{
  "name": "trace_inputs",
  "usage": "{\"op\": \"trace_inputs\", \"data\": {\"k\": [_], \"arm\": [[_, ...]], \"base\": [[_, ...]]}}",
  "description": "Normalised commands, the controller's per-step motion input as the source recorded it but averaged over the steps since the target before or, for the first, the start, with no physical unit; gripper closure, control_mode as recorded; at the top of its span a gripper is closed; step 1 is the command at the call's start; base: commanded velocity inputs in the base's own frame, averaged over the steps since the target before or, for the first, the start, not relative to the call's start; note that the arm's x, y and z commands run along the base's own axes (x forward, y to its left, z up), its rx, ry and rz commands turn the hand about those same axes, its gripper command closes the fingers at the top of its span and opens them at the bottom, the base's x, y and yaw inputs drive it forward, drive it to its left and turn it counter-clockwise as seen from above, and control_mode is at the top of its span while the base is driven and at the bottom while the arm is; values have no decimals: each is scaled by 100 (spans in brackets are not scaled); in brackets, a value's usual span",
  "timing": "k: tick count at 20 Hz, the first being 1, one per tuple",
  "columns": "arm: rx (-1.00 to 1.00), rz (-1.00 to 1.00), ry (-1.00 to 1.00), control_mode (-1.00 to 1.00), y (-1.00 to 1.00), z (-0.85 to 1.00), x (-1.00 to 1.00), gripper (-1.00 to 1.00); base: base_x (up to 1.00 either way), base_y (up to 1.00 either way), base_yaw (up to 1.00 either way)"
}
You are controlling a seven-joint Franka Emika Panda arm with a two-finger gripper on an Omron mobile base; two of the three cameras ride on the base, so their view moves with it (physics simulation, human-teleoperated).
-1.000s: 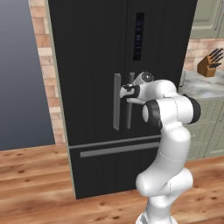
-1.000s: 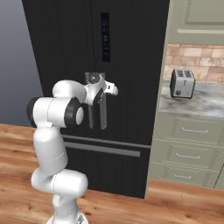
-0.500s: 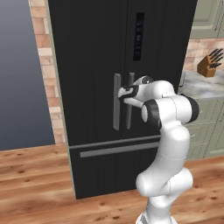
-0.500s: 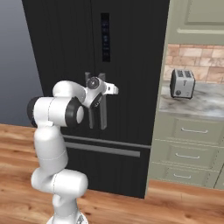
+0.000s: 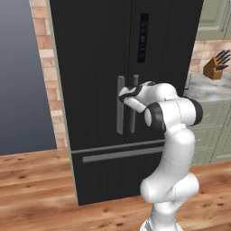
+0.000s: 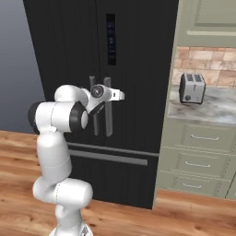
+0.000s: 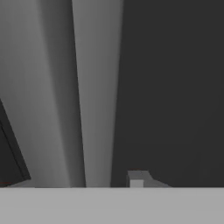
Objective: Retrieve the tangerine and pear from the fridge and place them into the bowl on the dining table.
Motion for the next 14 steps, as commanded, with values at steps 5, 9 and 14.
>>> {"op": "trace_inputs", "data": {"k": [5,9,14], "arm": [[1,0,7,-100,-36,0,-34,100],[1,0,1,-100,-76,0,-96,100],[2,0,4,-100,-89,0,-100,100]], "base": [[0,0,0],[0,0,0],[0,0,0]]}}
